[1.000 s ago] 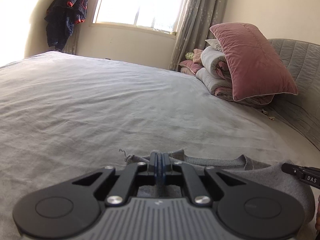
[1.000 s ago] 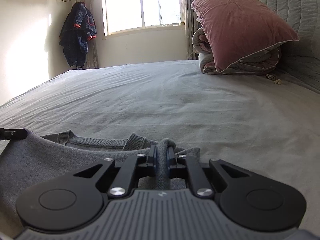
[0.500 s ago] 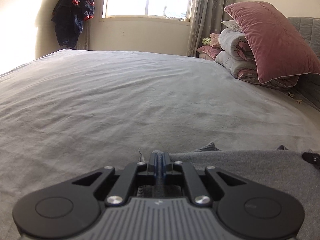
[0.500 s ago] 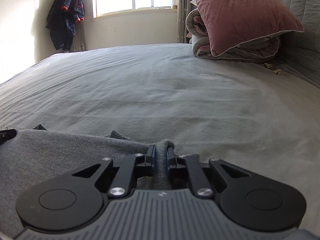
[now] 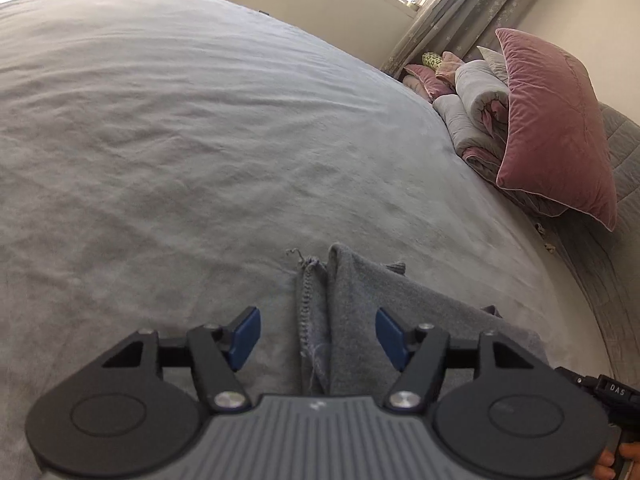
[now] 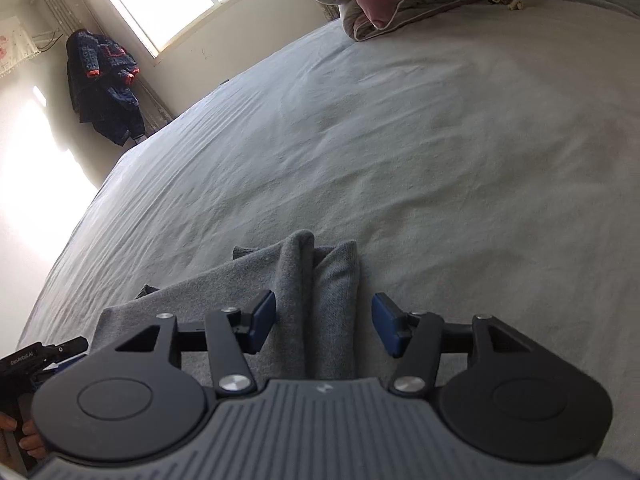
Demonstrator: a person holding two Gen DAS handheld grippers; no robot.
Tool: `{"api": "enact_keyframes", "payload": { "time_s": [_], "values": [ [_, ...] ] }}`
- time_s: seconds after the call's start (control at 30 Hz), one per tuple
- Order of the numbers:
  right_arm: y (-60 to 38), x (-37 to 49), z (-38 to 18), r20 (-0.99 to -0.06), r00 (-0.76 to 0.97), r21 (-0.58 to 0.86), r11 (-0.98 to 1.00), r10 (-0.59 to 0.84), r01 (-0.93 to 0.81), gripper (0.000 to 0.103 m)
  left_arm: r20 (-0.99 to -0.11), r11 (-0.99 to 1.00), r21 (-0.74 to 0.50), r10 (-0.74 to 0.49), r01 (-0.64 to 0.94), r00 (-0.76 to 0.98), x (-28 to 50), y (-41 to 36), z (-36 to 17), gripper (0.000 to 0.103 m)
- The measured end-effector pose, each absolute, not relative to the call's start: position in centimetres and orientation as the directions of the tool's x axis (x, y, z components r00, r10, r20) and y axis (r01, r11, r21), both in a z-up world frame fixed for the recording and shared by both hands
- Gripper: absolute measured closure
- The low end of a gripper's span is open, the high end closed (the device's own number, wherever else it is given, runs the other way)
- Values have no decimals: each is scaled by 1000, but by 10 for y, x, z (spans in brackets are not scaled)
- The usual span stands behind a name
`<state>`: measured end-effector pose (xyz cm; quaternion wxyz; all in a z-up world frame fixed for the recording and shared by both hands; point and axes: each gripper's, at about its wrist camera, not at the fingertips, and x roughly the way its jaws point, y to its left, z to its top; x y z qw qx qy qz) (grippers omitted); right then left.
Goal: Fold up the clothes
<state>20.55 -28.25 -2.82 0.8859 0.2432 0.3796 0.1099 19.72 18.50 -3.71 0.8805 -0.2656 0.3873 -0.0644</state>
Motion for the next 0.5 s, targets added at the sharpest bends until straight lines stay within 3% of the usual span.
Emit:
{"api": "enact_keyframes", "payload": {
  "time_s": [0.17, 0.37, 0.4, 0.47, 0.5],
  "values": [
    [-297, 181, -35, -587, 643, 674, 737, 491, 52, 45, -629, 734, -673, -502, -92, 594, 180, 188, -58, 33],
    [-283, 158, -52, -557, 635, 719, 693, 534, 48, 48, -554, 694, -718, -521, -55, 649, 162, 164, -78, 35],
    [-280, 156, -53, -550, 643, 723, 689, 533, 47, 51, -563, 699, -711, -507, -70, 653, 162, 161, -79, 39],
    [-273, 156, -58, -539, 648, 745, 663, 538, 70, 73, -583, 710, -697, -476, -105, 658, 162, 155, -80, 75],
    [-272, 156, -58, -542, 652, 746, 661, 531, 82, 75, -586, 708, -696, -467, -117, 662, 162, 154, -78, 76]
  ]
}}
